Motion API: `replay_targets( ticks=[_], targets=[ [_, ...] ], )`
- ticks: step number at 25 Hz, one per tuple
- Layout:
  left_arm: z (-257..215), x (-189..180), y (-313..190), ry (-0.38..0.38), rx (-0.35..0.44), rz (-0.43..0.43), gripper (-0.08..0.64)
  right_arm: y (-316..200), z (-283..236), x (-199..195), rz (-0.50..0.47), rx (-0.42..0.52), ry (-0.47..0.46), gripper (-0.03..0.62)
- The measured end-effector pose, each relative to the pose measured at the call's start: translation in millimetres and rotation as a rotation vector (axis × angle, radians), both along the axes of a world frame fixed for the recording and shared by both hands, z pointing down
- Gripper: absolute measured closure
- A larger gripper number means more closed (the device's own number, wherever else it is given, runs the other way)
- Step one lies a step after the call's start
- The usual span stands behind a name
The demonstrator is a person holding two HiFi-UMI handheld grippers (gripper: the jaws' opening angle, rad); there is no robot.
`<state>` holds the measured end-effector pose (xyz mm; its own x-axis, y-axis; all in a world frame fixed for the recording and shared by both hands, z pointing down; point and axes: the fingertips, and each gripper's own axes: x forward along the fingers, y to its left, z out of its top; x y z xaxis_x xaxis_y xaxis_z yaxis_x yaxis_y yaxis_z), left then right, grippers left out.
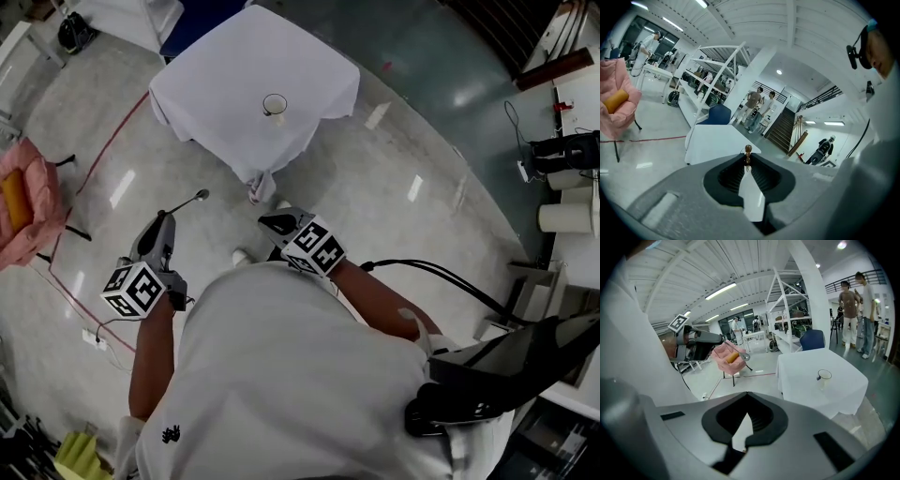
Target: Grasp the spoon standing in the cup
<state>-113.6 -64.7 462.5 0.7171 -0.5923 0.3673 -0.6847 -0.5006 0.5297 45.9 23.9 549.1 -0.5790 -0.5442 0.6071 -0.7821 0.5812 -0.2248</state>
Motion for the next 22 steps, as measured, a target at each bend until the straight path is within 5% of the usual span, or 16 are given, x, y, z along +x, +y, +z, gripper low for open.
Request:
replay_targets(
  ticks=[12, 22],
  targets=[
    [5, 39, -27, -0.016, -0.014, 0.029, 0.508, -23, 1, 32, 0.013, 0.012, 0.011, 0.584],
    [11, 111, -76, -0.037, -0.026, 0.074, 0.508, -60, 7, 94, 0.056, 0.002, -0.003, 0.584]
  ],
)
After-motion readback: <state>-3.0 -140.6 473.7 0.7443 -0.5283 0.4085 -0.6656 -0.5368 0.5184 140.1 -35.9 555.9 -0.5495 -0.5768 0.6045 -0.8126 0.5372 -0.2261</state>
